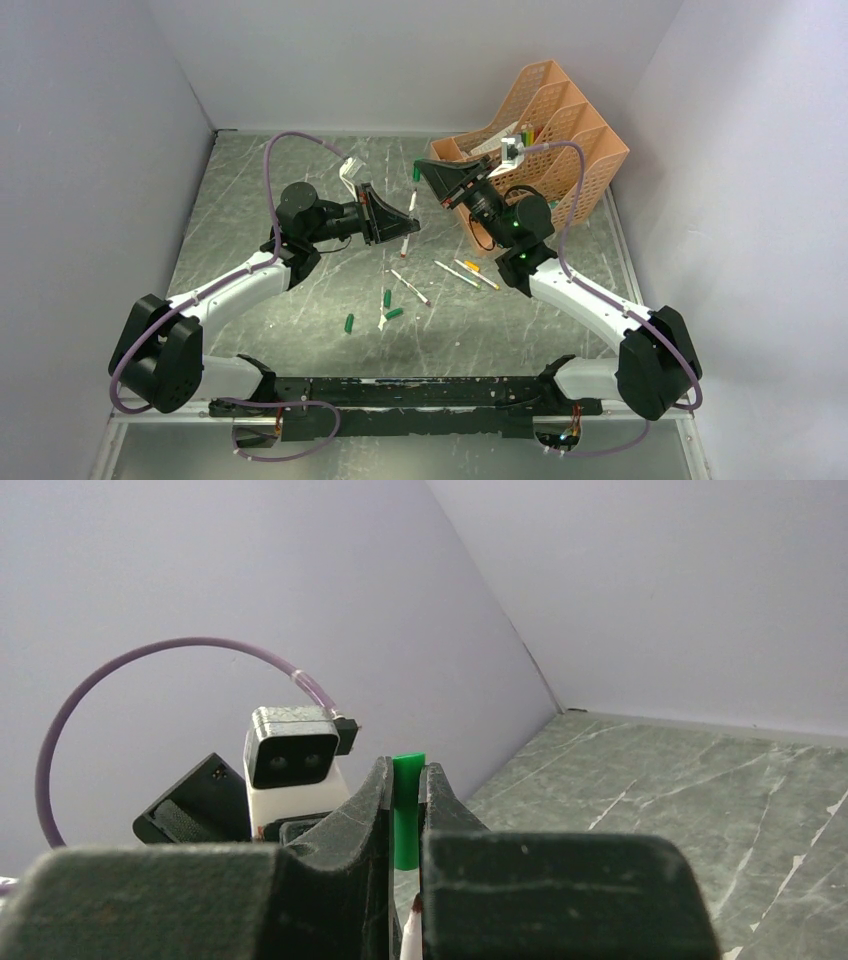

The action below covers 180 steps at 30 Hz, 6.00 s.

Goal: Insert the pens into the pen caps

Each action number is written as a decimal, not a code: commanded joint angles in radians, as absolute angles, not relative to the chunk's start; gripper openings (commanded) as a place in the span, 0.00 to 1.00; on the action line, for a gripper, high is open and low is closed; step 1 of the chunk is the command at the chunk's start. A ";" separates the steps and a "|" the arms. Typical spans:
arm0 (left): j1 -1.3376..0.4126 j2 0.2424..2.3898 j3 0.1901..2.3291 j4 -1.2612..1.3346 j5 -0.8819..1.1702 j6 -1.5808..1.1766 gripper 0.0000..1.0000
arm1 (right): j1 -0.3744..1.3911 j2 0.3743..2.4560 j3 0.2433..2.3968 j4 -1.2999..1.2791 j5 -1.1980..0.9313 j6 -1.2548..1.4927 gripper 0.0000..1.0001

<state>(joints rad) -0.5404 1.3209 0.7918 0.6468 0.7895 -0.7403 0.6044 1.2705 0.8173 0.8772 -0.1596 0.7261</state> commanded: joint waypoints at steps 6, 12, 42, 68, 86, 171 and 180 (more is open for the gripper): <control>-0.551 1.290 0.823 0.665 0.786 -0.721 0.07 | 0.612 1.259 0.794 0.888 -0.170 0.735 0.00; -0.550 1.286 0.822 0.657 0.775 -0.714 0.07 | 0.618 1.269 0.791 0.891 -0.170 0.737 0.00; -0.547 1.248 0.817 0.702 0.666 -0.697 0.07 | 0.646 1.214 0.722 0.851 -0.149 0.746 0.00; -0.551 1.244 0.811 0.756 0.896 -0.482 0.07 | 0.668 1.097 0.802 0.698 -0.224 0.582 0.50; -0.564 1.261 0.842 0.694 0.869 -0.470 0.07 | 0.682 1.171 0.878 0.607 -0.262 0.541 0.25; -0.460 1.910 1.323 -0.236 -0.021 -0.305 0.08 | 0.608 0.896 0.519 0.502 0.023 0.662 0.46; -0.452 2.017 1.400 -0.365 -0.113 -0.322 0.27 | 0.608 0.914 0.496 0.530 0.004 0.678 0.44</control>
<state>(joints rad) -0.4568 1.9965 1.3689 -0.2974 -0.0597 -0.3073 0.6144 0.9108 0.5003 0.5087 0.0132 0.6735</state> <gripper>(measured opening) 0.221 0.446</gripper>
